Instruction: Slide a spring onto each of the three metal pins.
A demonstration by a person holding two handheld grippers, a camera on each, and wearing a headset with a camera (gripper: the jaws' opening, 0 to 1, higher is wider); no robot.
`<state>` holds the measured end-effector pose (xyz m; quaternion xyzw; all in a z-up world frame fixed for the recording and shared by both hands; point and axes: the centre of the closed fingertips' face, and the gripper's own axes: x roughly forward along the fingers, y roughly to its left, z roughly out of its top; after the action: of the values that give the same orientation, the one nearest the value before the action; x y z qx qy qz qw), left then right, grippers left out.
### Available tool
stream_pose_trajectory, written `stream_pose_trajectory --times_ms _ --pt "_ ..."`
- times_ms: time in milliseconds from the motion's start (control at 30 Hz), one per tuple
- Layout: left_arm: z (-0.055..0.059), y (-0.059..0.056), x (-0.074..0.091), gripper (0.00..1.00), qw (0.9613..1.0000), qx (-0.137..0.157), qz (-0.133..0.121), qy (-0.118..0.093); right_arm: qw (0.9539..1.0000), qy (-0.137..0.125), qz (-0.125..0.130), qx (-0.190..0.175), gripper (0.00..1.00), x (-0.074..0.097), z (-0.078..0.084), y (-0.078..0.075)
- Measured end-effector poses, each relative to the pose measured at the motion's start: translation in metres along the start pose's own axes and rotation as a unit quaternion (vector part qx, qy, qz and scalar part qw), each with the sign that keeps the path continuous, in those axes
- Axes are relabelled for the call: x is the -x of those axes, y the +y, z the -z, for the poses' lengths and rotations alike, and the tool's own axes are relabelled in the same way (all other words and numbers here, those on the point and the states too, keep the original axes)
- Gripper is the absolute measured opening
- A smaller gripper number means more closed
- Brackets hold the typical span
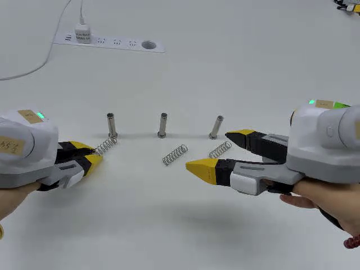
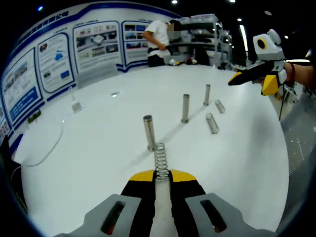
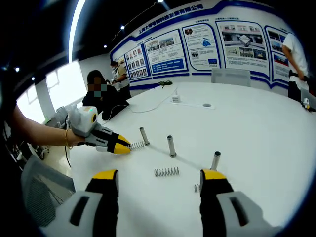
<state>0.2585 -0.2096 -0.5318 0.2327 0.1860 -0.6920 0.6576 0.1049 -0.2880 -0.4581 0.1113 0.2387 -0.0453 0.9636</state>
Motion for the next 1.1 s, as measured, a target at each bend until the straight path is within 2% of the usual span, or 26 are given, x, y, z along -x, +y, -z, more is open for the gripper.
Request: stream_pose_trajectory --times_ms 233,500,733,833,933,1100 --pt "-0.016 -0.004 0.013 0.09 0.9996 -0.004 -0.005 -0.029 0.9999 -0.003 -0.011 -0.012 0.67 -0.002 -0.003 0.006" --pt "-0.04 -0.02 0.031 0.09 0.9972 -0.013 -0.001 -0.073 0.9993 -0.016 -0.024 -0.024 0.65 -0.005 -0.013 0.016" --pt "-0.059 -0.038 0.045 0.1 0.9936 -0.023 -0.007 -0.11 0.997 -0.044 -0.042 -0.049 0.59 -0.009 -0.029 0.03" --pt "-0.069 -0.045 0.051 0.1 0.9914 -0.024 -0.006 -0.128 0.9965 -0.049 -0.049 -0.048 0.56 -0.012 -0.034 0.036" --pt "-0.08 -0.052 0.057 0.1 0.9883 -0.015 0.0 -0.152 0.9942 -0.065 -0.062 -0.06 0.54 -0.014 -0.041 0.044" --pt "-0.086 -0.06 0.062 0.1 0.9866 -0.001 0.011 -0.163 0.9909 -0.08 -0.074 -0.08 0.46 -0.019 -0.048 0.054"
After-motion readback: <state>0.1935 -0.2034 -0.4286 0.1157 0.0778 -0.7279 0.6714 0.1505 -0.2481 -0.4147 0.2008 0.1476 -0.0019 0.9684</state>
